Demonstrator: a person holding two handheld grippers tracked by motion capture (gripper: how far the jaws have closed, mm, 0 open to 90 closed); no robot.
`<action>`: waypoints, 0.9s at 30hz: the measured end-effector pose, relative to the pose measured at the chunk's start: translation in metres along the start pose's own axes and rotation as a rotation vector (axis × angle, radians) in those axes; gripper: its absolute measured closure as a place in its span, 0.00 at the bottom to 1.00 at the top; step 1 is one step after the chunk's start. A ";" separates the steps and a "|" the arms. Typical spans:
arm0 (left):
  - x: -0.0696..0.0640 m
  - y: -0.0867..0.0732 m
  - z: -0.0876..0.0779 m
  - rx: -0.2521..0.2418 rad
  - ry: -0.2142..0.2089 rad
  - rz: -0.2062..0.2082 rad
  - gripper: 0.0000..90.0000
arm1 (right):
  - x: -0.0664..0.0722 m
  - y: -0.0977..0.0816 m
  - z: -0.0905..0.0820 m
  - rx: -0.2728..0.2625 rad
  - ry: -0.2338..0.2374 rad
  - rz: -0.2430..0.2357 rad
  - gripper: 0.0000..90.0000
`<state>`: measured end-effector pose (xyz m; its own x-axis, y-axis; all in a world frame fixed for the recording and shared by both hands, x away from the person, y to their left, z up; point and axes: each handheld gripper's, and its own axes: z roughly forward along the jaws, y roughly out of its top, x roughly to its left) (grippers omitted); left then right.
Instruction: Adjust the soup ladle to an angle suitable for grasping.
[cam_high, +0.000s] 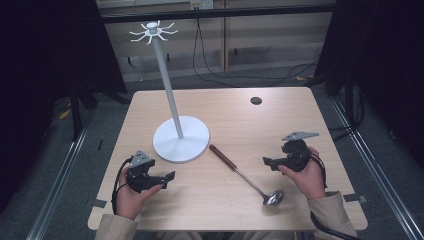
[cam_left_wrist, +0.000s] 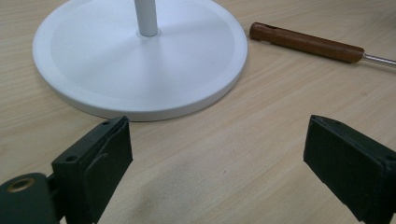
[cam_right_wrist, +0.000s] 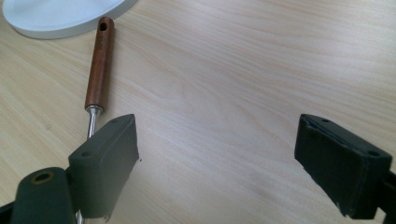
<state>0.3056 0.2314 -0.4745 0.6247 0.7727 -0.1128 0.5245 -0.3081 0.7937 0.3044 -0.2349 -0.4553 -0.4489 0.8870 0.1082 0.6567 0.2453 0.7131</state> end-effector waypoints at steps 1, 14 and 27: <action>0.000 0.000 0.000 0.004 -0.001 0.002 0.09 | 0.000 0.000 0.000 0.002 0.002 -0.005 0.15; 0.001 -0.002 -0.004 -0.002 0.002 0.000 0.10 | 0.026 0.013 0.014 0.060 0.006 -0.059 0.18; 0.000 -0.002 -0.005 0.000 -0.007 0.004 0.10 | 0.052 0.036 0.021 0.084 0.051 -0.115 0.18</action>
<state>0.3018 0.2351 -0.4727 0.6309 0.7675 -0.1134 0.5217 -0.3116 0.7942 0.3175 -0.1714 -0.4386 -0.5525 0.8309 0.0658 0.6468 0.3776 0.6627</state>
